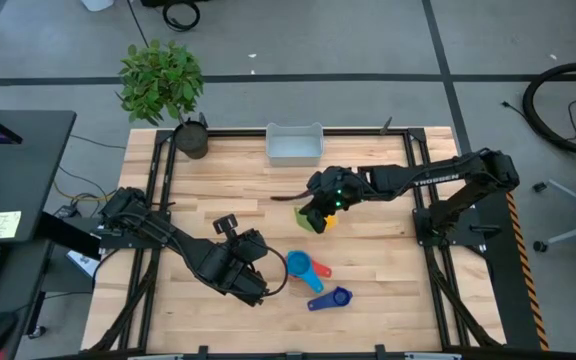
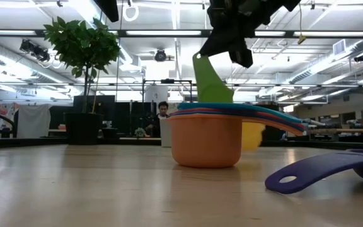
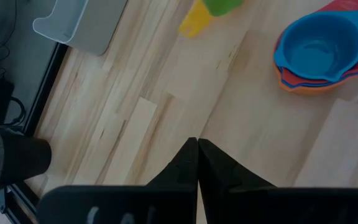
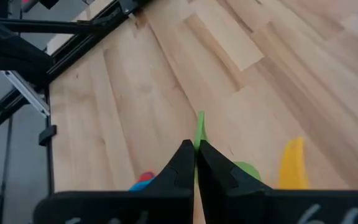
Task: Nest measuring cups in basket
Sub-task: Put the stacked measuring cups into the gray bin
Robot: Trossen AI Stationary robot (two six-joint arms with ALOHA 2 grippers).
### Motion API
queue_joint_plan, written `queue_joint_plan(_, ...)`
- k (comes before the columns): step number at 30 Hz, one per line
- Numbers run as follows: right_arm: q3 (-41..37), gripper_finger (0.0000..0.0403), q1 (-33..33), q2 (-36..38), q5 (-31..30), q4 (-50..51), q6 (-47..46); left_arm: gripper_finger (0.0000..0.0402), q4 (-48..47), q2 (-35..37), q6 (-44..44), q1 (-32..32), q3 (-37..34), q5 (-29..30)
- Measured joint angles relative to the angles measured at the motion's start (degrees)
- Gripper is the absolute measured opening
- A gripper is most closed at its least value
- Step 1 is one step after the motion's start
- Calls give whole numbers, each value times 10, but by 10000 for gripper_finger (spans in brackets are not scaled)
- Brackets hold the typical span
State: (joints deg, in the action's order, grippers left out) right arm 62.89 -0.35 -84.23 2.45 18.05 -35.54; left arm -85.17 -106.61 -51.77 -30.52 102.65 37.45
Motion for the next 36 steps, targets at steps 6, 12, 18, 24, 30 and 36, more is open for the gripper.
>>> queue_joint_plan(6,0,8,-14,0,15,13,-18,6,0,0,0,0,0,0)
queue_joint_plan(12,0,8,-44,0,86,29,-15,6,0,0,0,-5,0,0)
queue_joint_plan(18,0,8,-67,2,237,143,18,6,0,0,0,-10,0,0)
queue_joint_plan(24,0,8,-70,2,260,382,96,6,0,0,6,-12,0,0)
queue_joint_plan(30,-2,8,-70,0,233,558,228,6,0,0,6,-12,0,0)
queue_joint_plan(36,-47,8,-62,0,306,532,319,6,0,0,5,-12,0,2)
